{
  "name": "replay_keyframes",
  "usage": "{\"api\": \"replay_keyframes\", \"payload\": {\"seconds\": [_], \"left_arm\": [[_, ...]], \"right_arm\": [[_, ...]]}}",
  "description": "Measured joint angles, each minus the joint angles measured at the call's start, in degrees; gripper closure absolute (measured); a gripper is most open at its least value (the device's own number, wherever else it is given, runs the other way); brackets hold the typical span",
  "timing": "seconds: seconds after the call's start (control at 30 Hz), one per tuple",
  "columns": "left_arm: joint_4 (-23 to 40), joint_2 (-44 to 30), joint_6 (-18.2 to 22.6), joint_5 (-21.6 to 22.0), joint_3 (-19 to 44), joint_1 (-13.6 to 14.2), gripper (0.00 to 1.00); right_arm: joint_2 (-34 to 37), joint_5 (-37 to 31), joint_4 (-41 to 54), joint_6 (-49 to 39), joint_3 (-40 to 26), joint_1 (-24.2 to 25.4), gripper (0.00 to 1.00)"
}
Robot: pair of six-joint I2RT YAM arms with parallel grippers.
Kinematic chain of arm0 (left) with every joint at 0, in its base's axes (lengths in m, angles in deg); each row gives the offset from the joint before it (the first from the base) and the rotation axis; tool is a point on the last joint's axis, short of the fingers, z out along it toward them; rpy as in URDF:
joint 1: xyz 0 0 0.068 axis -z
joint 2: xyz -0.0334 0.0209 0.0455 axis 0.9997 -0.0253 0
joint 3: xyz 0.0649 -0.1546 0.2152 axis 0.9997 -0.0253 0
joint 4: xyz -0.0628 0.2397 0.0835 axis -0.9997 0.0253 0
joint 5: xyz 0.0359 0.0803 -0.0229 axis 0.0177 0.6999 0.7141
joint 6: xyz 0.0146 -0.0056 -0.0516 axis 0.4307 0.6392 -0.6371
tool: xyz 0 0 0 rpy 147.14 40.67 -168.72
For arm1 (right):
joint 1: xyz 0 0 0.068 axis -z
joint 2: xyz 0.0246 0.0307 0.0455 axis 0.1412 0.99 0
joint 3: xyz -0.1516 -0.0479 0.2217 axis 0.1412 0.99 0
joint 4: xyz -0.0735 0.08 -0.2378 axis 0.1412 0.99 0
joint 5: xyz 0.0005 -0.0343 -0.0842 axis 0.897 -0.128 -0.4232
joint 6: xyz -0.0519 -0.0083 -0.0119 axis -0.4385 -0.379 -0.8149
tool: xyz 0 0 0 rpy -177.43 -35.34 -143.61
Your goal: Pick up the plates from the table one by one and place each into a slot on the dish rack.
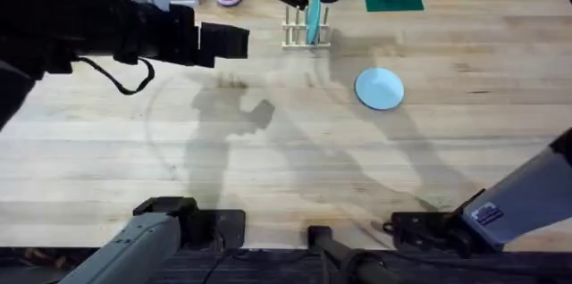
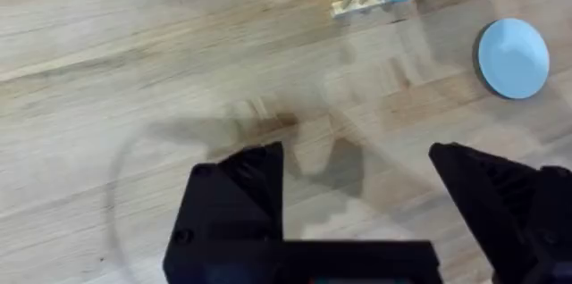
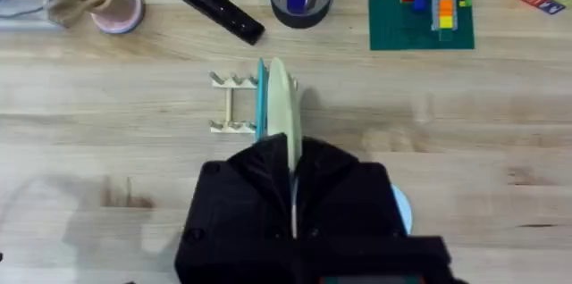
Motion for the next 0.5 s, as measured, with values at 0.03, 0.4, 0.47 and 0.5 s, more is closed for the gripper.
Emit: {"api": "replay_keyframes", "payload": {"seconds": [0.03,0.4,0.47,0.5], "left_arm": [[0.00,0.00,0.00,0.00,0.00,0.00,0.006],[0.00,0.00,-0.02,0.00,0.00,0.00,0.004],[0.00,0.00,-0.01,0.00,0.00,0.00,0.005],[0.00,0.00,-0.02,0.00,0.00,0.00,0.005]], "right_arm": [[0.25,-0.01,-0.12,0.08,-0.02,-0.05,0.971],[4.89,0.07,-2.61,1.41,-0.04,-2.31,0.971],[5.55,0.07,-2.68,1.81,-0.04,-2.75,0.971],[5.89,0.06,-2.68,1.98,-0.04,-2.94,0.971]]}}
